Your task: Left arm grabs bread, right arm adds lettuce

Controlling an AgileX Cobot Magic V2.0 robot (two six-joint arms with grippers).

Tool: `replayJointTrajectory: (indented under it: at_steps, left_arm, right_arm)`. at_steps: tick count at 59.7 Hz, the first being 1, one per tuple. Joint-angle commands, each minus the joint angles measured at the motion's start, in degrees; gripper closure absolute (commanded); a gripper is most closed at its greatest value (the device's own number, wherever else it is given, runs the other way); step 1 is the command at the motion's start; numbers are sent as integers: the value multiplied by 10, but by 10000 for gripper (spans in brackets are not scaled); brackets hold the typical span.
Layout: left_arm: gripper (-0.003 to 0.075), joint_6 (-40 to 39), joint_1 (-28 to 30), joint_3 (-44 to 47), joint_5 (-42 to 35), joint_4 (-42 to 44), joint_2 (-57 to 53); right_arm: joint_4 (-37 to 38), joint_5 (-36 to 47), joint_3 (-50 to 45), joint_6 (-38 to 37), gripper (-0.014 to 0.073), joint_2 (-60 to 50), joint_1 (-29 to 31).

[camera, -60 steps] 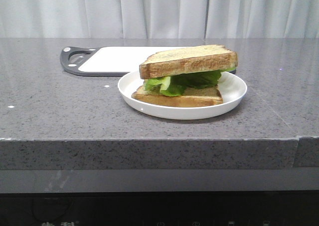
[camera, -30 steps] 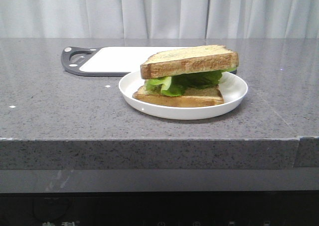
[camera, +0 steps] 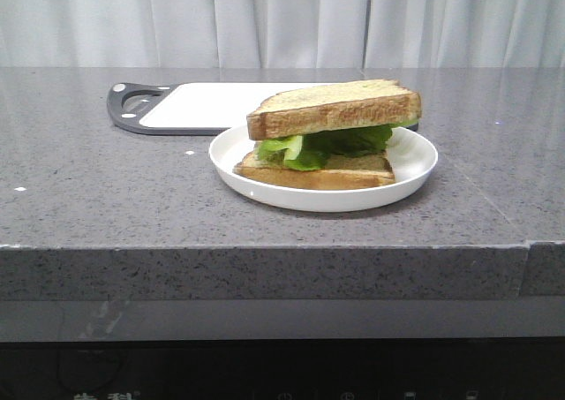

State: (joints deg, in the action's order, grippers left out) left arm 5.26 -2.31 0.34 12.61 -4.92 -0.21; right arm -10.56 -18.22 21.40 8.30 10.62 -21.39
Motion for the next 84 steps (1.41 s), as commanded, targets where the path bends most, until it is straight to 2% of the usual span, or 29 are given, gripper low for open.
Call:
replayJointTrajectory:
  at_steps: [1, 65, 71, 78, 84]
  left_arm:
    - [741, -5, 1, 1, -63, 0, -12]
    - [741, -5, 1, 3, -72, 0, -12]
    - [741, -5, 1, 3, -72, 0, -12]
    - [741, -5, 1, 3, -72, 0, -12]
    - [741, -5, 1, 3, -72, 0, -12]
  right_arm:
    - [3, 48, 16, 1, 662, 6, 1]
    - [3, 49, 15, 1, 662, 6, 1]
    - [3, 74, -7, 1, 662, 5, 3]
    - [3, 142, -70, -8, 662, -7, 51]
    - [3, 159, -125, -18, 662, -46, 112]
